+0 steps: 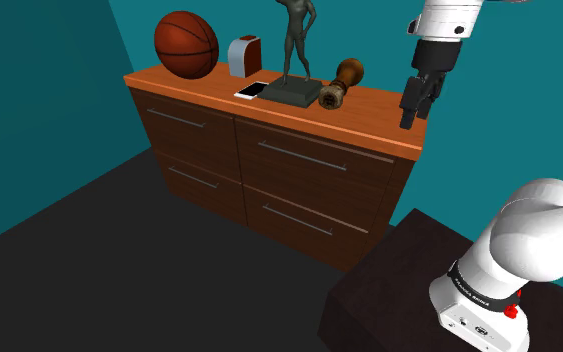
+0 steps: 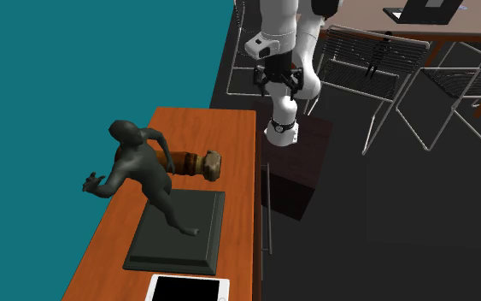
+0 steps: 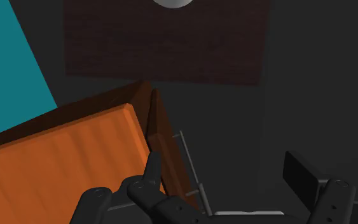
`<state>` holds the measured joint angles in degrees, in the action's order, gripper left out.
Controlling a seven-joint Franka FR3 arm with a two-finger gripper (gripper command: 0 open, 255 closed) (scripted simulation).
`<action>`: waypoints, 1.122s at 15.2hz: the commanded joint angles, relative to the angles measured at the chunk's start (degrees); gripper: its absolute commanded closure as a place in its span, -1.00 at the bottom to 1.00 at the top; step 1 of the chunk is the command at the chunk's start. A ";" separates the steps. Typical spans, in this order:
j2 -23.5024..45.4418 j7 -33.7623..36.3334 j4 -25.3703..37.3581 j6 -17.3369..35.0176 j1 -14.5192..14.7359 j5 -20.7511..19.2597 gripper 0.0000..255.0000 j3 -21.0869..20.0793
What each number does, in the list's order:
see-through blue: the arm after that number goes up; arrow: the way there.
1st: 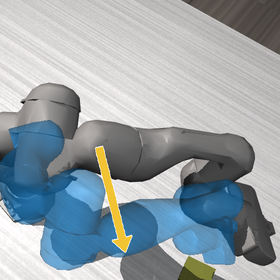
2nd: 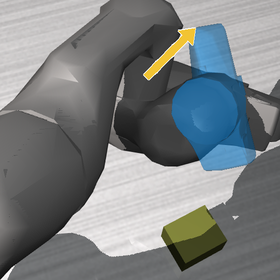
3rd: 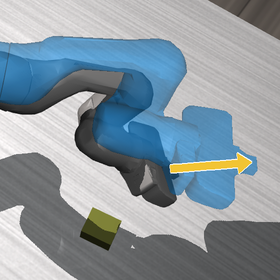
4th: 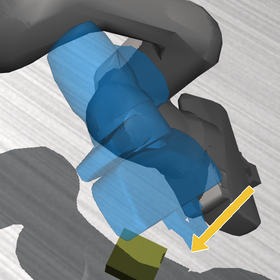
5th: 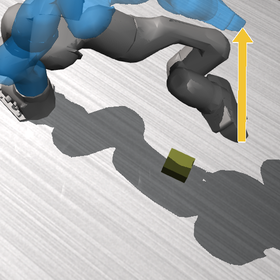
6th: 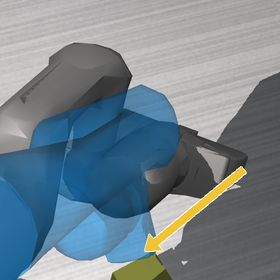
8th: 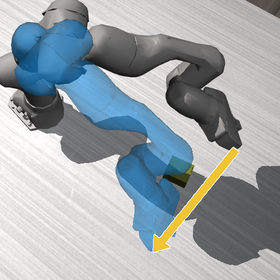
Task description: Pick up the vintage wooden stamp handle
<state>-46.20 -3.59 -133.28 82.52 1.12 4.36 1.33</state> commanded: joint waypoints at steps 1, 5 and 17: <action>0.00 0.00 0.00 0.00 0.00 0.00 -1.00 0.00; 8.08 7.27 4.29 4.95 -2.39 1.32 -1.00 -1.72; 31.47 28.23 22.34 13.75 -8.91 1.25 -1.00 -3.55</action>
<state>-16.50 22.57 -112.53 95.79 -7.36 5.69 -2.09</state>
